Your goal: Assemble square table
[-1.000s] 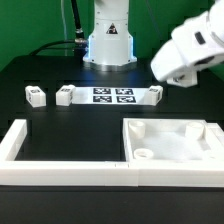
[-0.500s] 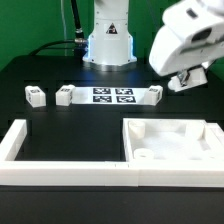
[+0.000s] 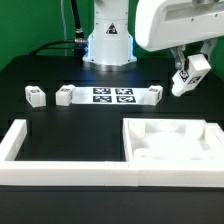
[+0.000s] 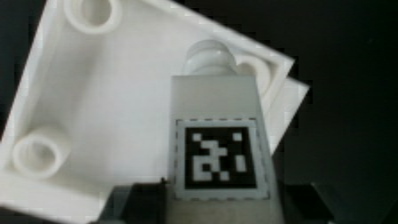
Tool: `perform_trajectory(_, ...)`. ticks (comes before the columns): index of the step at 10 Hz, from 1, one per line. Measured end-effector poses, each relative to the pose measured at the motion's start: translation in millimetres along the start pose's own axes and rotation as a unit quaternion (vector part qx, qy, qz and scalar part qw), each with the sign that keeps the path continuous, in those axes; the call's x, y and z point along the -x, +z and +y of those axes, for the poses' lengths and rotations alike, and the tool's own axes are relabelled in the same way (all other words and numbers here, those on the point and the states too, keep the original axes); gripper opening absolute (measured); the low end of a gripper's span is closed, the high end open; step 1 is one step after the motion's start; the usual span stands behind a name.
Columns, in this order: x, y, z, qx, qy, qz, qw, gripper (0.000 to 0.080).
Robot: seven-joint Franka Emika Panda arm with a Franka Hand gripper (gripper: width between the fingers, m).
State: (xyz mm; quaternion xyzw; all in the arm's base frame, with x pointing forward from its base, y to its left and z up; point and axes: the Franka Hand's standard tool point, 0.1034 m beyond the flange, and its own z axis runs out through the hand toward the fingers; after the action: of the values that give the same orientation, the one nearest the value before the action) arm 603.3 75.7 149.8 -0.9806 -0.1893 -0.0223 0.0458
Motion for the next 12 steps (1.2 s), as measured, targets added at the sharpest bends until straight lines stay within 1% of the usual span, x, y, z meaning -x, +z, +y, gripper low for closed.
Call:
perform_trajectory(1, -5.6, 5.9, 2.1, -0.009, 0.021, 0.023, 0.999, 0.029)
perform_trajectory(2, -23.5, 7.5, 8.3, -0.013, 0.039, 0.051, 0.998, 0.029)
perform_trajectory(3, -45.2, 3.5, 11.6, -0.015, 0.048, 0.075, 0.996, 0.029)
perform_trajectory(4, -62.5, 0.2, 13.8, -0.009, 0.06, 0.116, 0.991, 0.029)
perform_trajectory(5, -68.4, 1.6, 15.4, 0.006, 0.053, 0.151, 0.987, 0.029)
perform_trajectory(6, -63.9, 3.3, 22.6, 0.025, 0.049, 0.18, 0.982, 0.029)
perform_trajectory(7, -60.6, 5.8, 25.0, 0.031, 0.051, 0.188, 0.98, 0.029)
perform_trajectory(8, -62.0, 5.3, 24.8, 0.036, 0.047, 0.199, 0.978, 0.029)
perform_trajectory(9, -50.9, 13.3, 20.3, 0.057, 0.042, 0.231, 0.97, 0.029)
perform_trajectory(10, -41.2, 24.2, 11.0, 0.054, 0.043, 0.227, 0.972, 0.029)
perform_trajectory(11, -45.1, 23.3, 9.8, 0.055, 0.042, 0.236, 0.969, 0.029)
perform_trajectory(12, -46.9, 27.0, 11.7, 0.06, 0.045, 0.249, 0.966, 0.029)
